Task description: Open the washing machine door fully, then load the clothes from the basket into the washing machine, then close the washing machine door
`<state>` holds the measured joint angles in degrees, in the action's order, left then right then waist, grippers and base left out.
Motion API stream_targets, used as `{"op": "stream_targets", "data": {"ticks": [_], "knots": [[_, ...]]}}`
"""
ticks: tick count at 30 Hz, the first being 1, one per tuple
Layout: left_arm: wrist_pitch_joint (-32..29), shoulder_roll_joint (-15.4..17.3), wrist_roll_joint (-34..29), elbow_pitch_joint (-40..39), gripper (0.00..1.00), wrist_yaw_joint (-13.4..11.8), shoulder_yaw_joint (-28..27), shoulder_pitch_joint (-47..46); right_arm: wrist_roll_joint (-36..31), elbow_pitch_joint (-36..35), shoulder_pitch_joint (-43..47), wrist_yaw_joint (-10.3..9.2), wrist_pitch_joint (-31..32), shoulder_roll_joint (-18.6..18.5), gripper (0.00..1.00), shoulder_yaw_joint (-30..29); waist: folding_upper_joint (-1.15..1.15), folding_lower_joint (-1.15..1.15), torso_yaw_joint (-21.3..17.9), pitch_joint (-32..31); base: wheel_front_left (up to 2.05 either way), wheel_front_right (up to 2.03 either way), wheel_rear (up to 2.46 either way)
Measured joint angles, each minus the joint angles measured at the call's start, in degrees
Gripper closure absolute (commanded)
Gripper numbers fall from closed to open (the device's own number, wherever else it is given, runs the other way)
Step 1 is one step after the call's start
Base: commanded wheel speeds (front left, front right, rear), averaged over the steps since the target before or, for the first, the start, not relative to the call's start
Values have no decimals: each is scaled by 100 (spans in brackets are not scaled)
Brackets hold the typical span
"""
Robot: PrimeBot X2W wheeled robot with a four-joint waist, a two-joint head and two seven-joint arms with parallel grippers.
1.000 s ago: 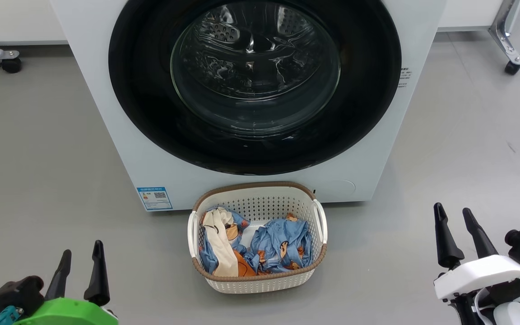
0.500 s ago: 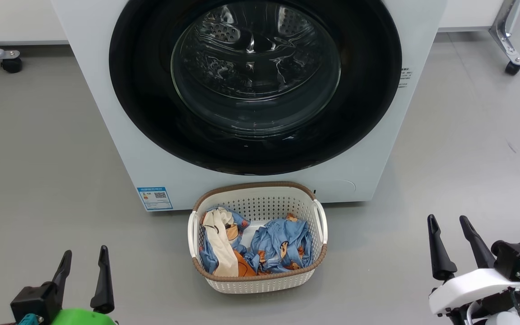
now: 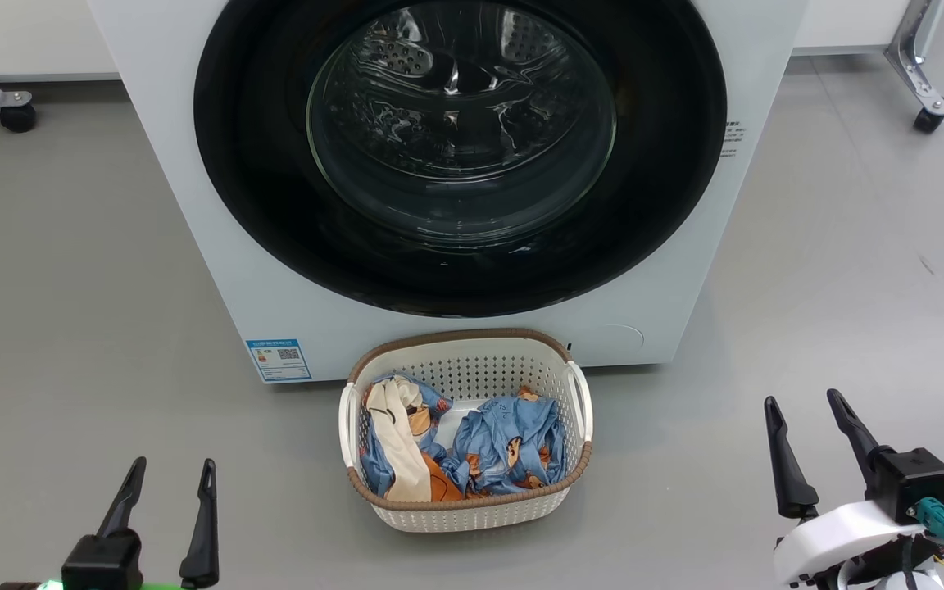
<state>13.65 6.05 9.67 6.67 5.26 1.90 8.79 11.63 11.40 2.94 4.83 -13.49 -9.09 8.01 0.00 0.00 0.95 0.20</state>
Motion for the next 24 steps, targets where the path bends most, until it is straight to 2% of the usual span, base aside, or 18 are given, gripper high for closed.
{"op": "stream_targets", "data": {"ticks": [3,24], "knots": [[62,-4,-168,33,0,1,-14,83,-178,0,3,1,-57,10,0,-4,0,0,-5,-2,0,0,0],[62,-126,-141,137,0,76,-285,127,-177,65,16,99,-60,135,0,-220,0,0,-6,-3,1,1,-2]]}}
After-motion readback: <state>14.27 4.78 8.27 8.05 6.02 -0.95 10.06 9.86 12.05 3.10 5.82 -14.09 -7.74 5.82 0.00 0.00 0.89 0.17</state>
